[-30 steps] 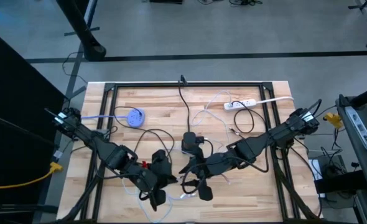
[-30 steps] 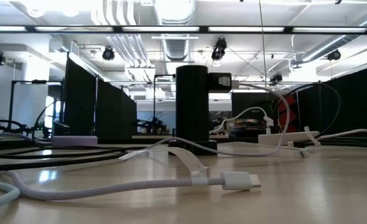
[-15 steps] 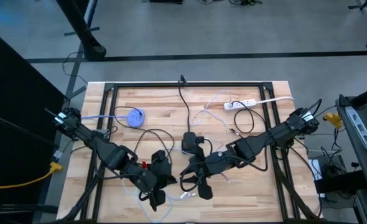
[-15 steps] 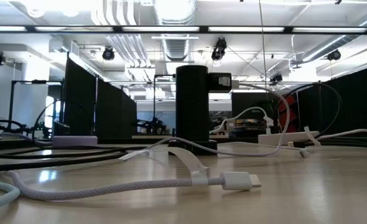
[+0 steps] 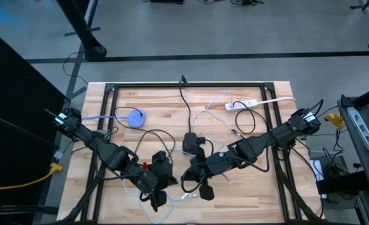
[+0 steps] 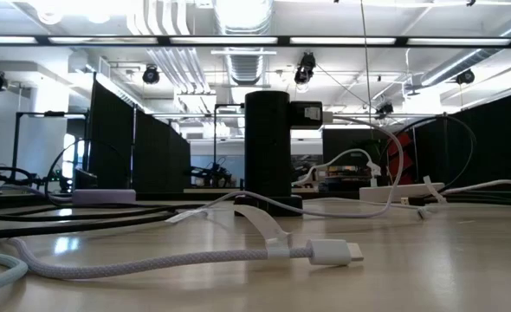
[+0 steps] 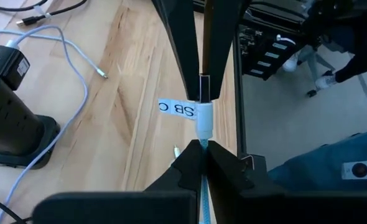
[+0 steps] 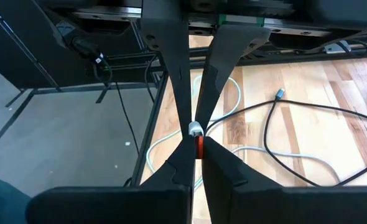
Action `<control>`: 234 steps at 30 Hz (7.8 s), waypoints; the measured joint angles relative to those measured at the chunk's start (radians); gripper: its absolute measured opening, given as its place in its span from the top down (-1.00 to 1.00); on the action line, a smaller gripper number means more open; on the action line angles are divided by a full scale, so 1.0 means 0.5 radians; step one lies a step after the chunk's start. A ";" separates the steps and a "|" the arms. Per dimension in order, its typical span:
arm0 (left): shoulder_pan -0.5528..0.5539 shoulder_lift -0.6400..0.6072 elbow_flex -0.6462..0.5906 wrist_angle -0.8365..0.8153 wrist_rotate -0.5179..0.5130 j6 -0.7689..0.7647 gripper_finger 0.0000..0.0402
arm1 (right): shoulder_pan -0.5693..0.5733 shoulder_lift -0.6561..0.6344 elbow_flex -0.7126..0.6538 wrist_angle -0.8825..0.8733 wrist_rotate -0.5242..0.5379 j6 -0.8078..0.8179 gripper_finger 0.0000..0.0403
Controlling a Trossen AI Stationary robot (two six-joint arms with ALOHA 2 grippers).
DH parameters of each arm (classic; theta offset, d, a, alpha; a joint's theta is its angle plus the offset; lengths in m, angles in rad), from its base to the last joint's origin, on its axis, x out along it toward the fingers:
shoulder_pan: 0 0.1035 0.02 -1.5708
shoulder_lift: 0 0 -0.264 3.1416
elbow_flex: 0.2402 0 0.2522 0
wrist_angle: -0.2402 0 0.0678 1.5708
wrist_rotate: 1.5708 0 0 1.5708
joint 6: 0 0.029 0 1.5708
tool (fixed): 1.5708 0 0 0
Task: Insert USB
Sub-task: Insert the green charger cable into the violet outlet extension
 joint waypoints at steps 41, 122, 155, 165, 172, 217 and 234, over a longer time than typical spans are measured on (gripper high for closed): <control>-0.646 -0.032 -0.307 0.455 -1.651 -0.186 0.35 | 0.180 -0.179 0.001 0.303 0.208 -0.211 0.99; -0.555 -0.030 -0.366 2.149 -1.386 1.657 0.69 | 0.201 -0.033 -0.002 0.988 0.224 -0.631 0.99; -0.555 -0.043 -0.366 2.046 -1.385 1.547 0.95 | 0.201 -0.043 -0.002 0.942 0.266 -0.601 0.55; -0.562 -0.265 -0.366 1.370 -1.282 0.877 0.95 | 0.201 -0.178 -0.002 0.602 0.268 -0.510 0.26; -0.486 -0.508 -0.366 0.573 -1.167 0.139 0.95 | 0.201 -0.185 -0.001 0.277 0.268 -0.298 0.28; 1.520 -0.716 -0.365 -1.531 0.503 0.898 0.95 | -0.649 -0.491 -0.183 -0.415 -0.867 -0.658 0.93; 2.016 -0.072 -0.365 -1.498 0.556 1.952 0.95 | -0.650 -0.491 -0.193 -0.437 -0.965 -0.626 0.93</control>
